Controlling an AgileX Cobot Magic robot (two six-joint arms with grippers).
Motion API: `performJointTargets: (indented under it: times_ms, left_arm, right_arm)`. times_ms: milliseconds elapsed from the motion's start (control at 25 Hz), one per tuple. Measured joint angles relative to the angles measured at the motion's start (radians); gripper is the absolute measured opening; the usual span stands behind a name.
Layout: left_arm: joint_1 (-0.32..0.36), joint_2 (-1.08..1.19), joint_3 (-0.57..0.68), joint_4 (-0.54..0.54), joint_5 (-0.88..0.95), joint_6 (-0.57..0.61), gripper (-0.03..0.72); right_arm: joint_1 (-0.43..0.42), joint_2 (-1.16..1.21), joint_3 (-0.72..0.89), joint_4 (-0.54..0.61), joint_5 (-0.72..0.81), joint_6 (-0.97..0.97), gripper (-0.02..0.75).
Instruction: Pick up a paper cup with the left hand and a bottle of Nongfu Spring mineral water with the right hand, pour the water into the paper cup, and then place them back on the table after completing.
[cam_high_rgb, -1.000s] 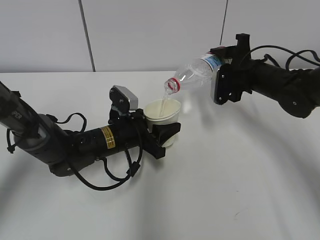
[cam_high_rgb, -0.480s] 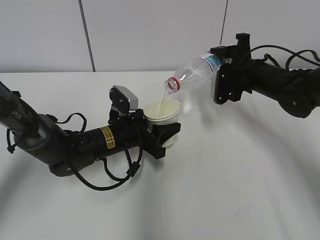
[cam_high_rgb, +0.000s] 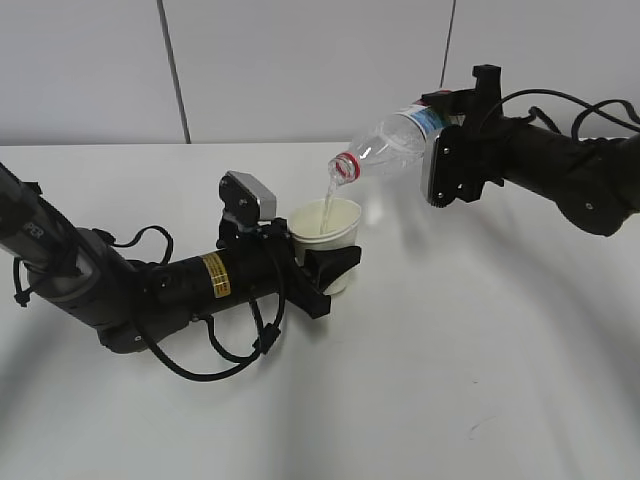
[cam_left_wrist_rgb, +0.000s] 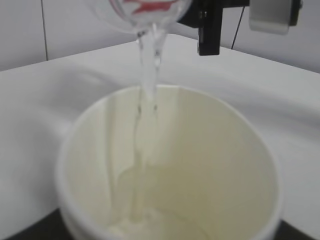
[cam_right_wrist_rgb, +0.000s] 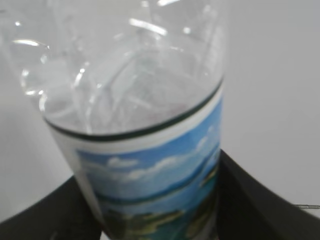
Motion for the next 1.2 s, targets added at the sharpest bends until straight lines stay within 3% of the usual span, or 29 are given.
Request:
performJointTargets:
  times_ms: [1200]
  left_arm:
    - [0.0, 0.0, 0.0, 0.001, 0.004, 0.0, 0.359]
  right_arm:
    - [0.0, 0.0, 0.0, 0.005, -0.002, 0.0, 0.426]
